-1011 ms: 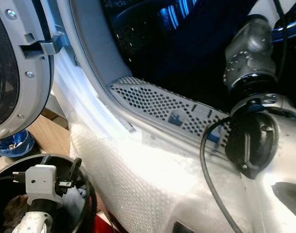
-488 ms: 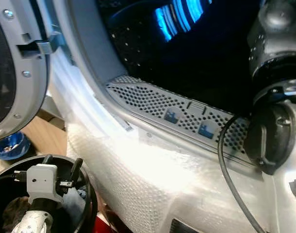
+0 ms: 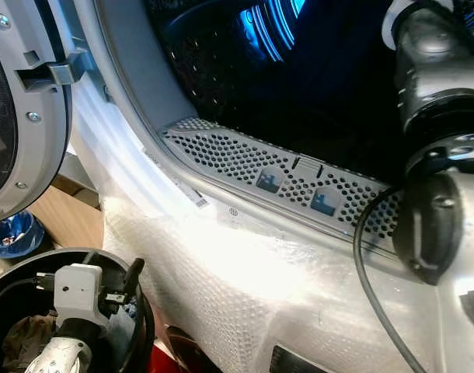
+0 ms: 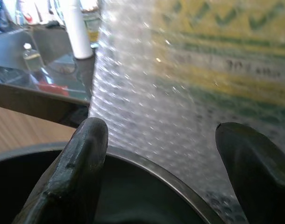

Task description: Clothes washing

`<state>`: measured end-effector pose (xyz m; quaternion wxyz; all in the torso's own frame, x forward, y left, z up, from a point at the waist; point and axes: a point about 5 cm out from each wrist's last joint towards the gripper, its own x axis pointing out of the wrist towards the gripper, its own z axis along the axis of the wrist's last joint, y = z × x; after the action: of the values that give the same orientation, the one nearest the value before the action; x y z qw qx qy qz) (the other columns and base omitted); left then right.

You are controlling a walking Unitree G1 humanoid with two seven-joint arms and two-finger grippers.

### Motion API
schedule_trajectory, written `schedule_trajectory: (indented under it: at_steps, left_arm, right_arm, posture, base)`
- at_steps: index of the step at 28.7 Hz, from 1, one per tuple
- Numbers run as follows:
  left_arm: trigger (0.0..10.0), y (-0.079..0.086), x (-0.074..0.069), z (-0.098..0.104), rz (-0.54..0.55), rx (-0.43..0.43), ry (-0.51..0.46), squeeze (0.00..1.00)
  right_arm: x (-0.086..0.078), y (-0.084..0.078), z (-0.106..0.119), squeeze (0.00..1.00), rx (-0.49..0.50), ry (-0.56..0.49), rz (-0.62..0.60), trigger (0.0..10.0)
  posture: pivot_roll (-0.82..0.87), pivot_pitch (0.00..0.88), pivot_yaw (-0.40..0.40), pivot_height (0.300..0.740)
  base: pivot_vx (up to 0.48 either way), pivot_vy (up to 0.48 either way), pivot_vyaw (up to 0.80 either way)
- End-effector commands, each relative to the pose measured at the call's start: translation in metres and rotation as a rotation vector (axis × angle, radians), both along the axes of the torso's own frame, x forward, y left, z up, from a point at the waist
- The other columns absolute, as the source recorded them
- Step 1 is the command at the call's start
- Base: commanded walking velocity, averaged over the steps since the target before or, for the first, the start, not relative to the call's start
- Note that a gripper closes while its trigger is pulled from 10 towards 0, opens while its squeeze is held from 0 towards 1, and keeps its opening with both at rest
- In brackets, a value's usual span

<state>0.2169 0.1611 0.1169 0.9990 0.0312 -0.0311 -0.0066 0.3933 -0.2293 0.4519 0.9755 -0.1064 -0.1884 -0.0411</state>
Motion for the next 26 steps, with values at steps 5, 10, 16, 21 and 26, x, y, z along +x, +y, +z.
schedule_trajectory:
  at_steps: [5,10,16,21,26]
  left_arm:
    - [10.0,-0.006,-0.001,-0.01,-0.026,-0.027,0.053,0.0]
    - [10.0,-0.009,0.002,-0.01,-0.054,-0.029,0.059,0.0]
    - [10.0,-0.007,0.003,-0.009,-0.06,-0.025,0.06,0.0]
    - [10.0,-0.005,0.002,-0.009,-0.079,-0.022,0.07,0.0]
    - [10.0,-0.006,0.002,-0.01,-0.095,-0.024,0.08,0.0]
  right_arm:
    - [-0.027,-0.037,0.033,1.0,-0.276,-0.103,-0.284,10.0]
    - [-0.04,-0.055,0.043,1.0,-0.31,-0.197,-0.474,10.0]
    - [-0.043,-0.059,0.042,1.0,-0.193,-0.296,-0.505,10.0]
    - [-0.011,-0.025,0.006,1.0,0.115,-0.059,0.034,10.0]
    - [-0.002,-0.006,-0.005,1.0,-0.051,-0.001,0.094,10.0]
  posture:
    - [0.08,0.105,-0.032,0.74]
    - [0.06,0.107,-0.021,0.74]
    - [0.07,0.105,-0.005,0.74]
    - [0.08,0.099,0.001,0.74]
    - [0.08,0.099,0.003,0.74]
  base:
    - [0.0,0.0,0.0]
    - [0.0,0.0,0.0]
    - [0.0,0.0,0.0]
    - [0.0,0.0,0.0]
    - [0.0,0.0,0.0]
